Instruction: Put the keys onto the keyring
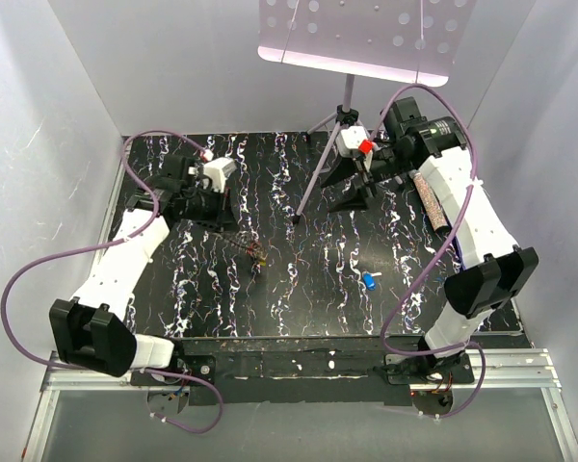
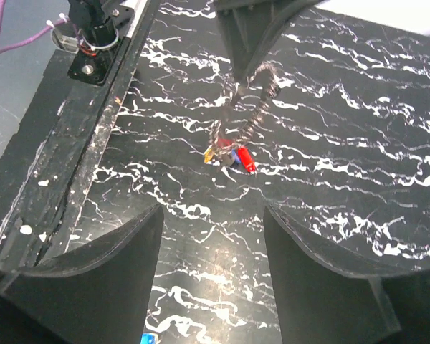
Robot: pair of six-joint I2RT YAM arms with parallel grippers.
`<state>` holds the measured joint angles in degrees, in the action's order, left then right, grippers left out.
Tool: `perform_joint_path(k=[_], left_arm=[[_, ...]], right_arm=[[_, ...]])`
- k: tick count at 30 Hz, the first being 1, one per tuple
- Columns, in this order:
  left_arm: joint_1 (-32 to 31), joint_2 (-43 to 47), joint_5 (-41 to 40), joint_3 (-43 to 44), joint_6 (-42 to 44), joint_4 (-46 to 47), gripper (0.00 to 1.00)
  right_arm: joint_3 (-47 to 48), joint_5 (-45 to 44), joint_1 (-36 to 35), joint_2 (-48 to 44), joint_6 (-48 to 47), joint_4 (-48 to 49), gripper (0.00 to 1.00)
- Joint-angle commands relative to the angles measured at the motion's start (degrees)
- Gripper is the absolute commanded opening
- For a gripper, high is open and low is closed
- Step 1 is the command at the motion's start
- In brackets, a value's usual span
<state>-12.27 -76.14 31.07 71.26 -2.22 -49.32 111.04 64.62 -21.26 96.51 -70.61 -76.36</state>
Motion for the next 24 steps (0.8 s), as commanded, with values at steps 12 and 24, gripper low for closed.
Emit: perform_joint_path(k=[12, 24], left_arm=[[-12.95, 11.35, 9.51, -1.73, 31.74, 10.09, 0.00], [-13.30, 13.91, 22.36, -10.44, 28.51, 31.54, 0.00]], right_arm=[[-9.78, 7.36, -9.42, -4.13, -5.68, -2.84, 0.62], [-4.97, -0.21, -10.38, -2.47, 12.95, 10.00, 0.60]])
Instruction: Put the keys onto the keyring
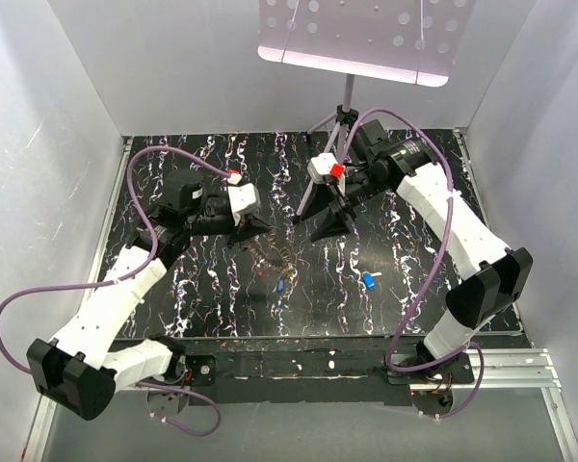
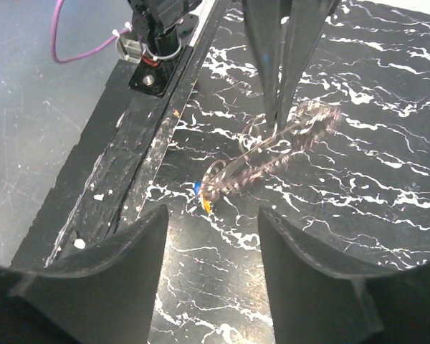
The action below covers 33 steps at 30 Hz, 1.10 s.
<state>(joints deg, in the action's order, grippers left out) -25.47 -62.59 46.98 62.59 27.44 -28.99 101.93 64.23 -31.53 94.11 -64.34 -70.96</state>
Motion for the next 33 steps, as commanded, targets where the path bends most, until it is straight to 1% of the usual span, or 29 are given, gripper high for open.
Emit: perform_joint_path(k=[1, 4, 7, 9, 12, 16, 18, 20, 23, 27, 33], left_arm=[[-0.10, 0.45, 7.33, -2.90, -2.38, 14.20, 0.00], [-0.10, 0.62, 8.82, -5.36, -5.90, 20.36, 0.00], [-0.01, 0.54, 10.05, -7.03, -8.80, 24.06, 0.00], [-0.10, 0.62, 10.93, -8.53, -11.70, 28.01, 0.00], [-0.10, 0.45, 11.73, -10.37, -13.64, 32.76, 0.00], [-0.10, 0.19, 12.60, -13.10, -13.29, 39.69, 0.00], [-0.10, 0.01, 12.52, -14.33, -12.51, 42.95, 0.00], [-0.10, -0.08, 11.55, -14.60, -9.87, 42.71, 0.00], [-0.10, 0.10, 10.41, -15.56, -8.46, 43.58, 0.00], [-0.10, -0.34, 11.11, -16.09, -7.93, 45.16, 0.00], [-0.10, -1.31, 12.08, -17.23, -7.93, 47.88, 0.00]], right_arm=[[4.50, 1.68, -0.11, 0.02, 7.03, 4.34, 0.58], [4.24, 3.28, -1.07, -0.50, 7.73, 4.42, 0.54], [1.79, -0.14, -2.22, -1.64, 11.94, 9.24, 0.52], [0.55, -2.95, -2.31, -1.82, 16.68, 12.93, 0.52], [1.86, -7.70, -2.31, -0.77, 18.63, 14.09, 0.53], [3.37, -7.45, -1.87, 0.29, 13.98, 10.76, 0.53], [2.93, -5.00, -1.78, 0.29, 10.39, 8.92, 0.52], [2.14, -3.41, -1.78, 0.11, 8.79, 8.91, 0.50], [2.66, -2.62, -1.69, 0.81, 8.09, 9.35, 0.47], [3.19, -1.39, -1.78, 1.43, 7.48, 9.00, 0.44], [0.56, -3.75, -3.10, 0.12, 7.12, 11.62, 0.41]])
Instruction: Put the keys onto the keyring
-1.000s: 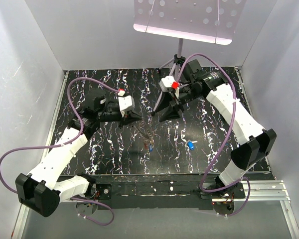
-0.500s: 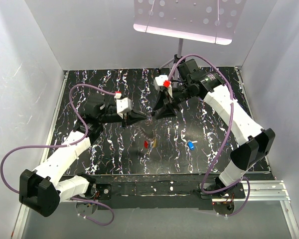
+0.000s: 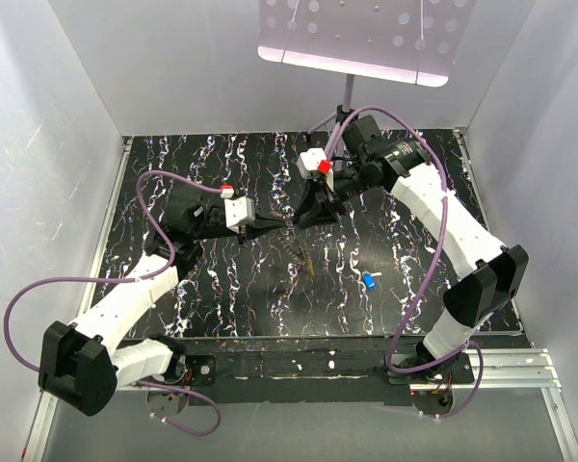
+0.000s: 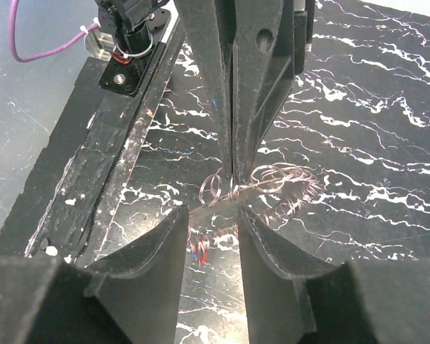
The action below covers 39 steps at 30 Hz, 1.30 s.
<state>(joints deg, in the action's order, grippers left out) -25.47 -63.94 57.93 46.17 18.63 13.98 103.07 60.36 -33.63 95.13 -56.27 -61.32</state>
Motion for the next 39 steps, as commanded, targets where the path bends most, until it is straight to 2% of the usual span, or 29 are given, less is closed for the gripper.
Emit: perform_joint_path(k=[1, 4, 10, 26, 29, 34, 39], left_arm=[[-0.10, 0.05, 1.04, -1.08, 0.62, 5.53, 0.00], [-0.10, -0.04, 1.22, -1.44, -0.52, 7.29, 0.00], [-0.10, -0.04, 1.57, -1.61, -2.37, 9.23, 0.00], [-0.10, -0.57, 1.31, -1.35, -2.72, 8.26, 0.00], [-0.10, -0.57, 1.31, -1.43, -2.72, 7.91, 0.00], [-0.10, -0.48, 1.31, -1.35, -2.55, 7.29, 0.00], [-0.10, -0.31, 1.48, -1.44, -2.37, 7.12, 0.00]], right_arm=[[-1.63, -0.50, -1.18, -1.44, -0.51, 3.21, 0.41], [-4.62, -2.08, -1.70, -2.67, 1.77, 7.87, 0.41], [-6.03, -2.26, -2.41, -2.76, 4.23, 10.69, 0.38], [-6.21, -1.73, -2.58, -3.46, 4.68, 10.34, 0.19], [-6.39, -1.73, -2.67, -3.55, 4.77, 10.26, 0.20], [-6.04, -1.82, -2.58, -3.64, 5.03, 9.55, 0.29], [-6.30, -2.00, -2.32, -3.81, 4.50, 8.94, 0.29]])
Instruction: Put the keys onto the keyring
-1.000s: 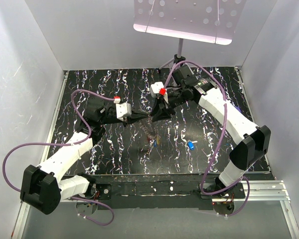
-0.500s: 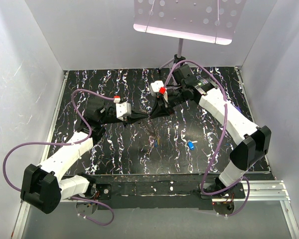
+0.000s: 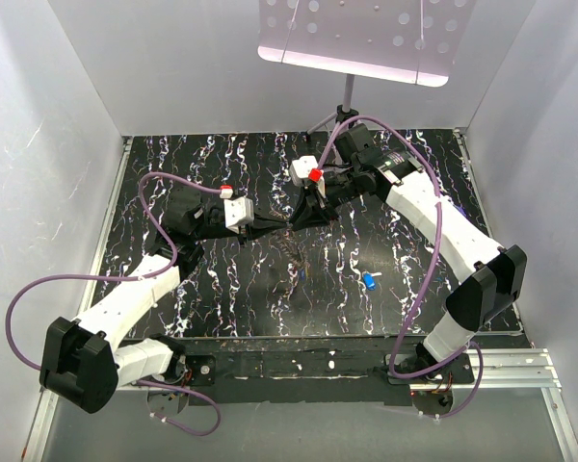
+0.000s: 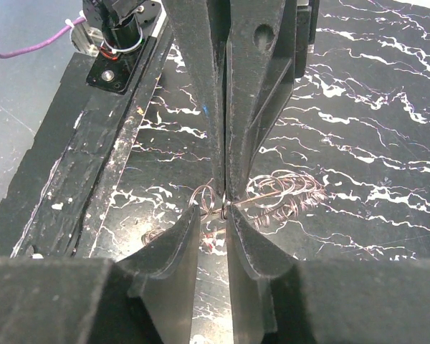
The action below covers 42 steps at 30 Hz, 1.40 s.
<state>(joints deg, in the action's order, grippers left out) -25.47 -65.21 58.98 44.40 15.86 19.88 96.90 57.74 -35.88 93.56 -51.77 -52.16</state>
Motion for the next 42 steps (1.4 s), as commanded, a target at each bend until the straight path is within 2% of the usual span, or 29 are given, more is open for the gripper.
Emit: perform_joint_path(k=[1, 13, 22, 29, 34, 35, 39, 41, 42], left_arm=[[-0.10, 0.88, 0.35, 0.33, 0.32, 1.30, 0.00], [-0.10, 0.96, 0.26, 0.33, -1.18, 2.36, 0.00], [-0.10, 1.05, 0.35, 0.33, -3.11, 3.50, 0.00], [-0.10, 0.96, 0.08, 0.42, -3.55, 3.59, 0.00], [0.16, 0.96, -0.01, 0.42, -6.96, 5.07, 0.00], [0.42, 0.96, 0.08, 0.07, -8.81, 7.00, 0.04], [2.96, 2.19, 0.78, -1.24, -15.40, 11.22, 0.34], [5.07, 3.50, 1.66, -2.65, -20.23, 13.95, 0.52], [6.21, 4.03, 2.36, -3.09, -21.47, 14.31, 0.56]], right_arm=[[-0.22, 0.80, -0.07, -2.15, 0.00, -0.05, 0.27], [-0.48, -0.16, -0.33, -1.45, 0.70, 1.71, 0.20], [-0.93, -1.31, -0.60, -1.45, 2.11, 3.56, 0.20], [-0.84, -1.31, -0.68, -1.63, 2.81, 4.17, 0.01], [-0.66, -1.75, -0.68, -1.71, 4.57, 4.70, 0.01], [-0.66, -1.84, -0.60, -1.80, 4.66, 4.79, 0.01], [-0.40, -1.66, -0.33, -2.15, 4.31, 3.83, 0.01], [-0.31, -1.40, -0.16, -2.41, 3.00, 2.42, 0.01], [-0.40, -1.14, -0.07, -2.42, 1.94, 1.72, 0.01]])
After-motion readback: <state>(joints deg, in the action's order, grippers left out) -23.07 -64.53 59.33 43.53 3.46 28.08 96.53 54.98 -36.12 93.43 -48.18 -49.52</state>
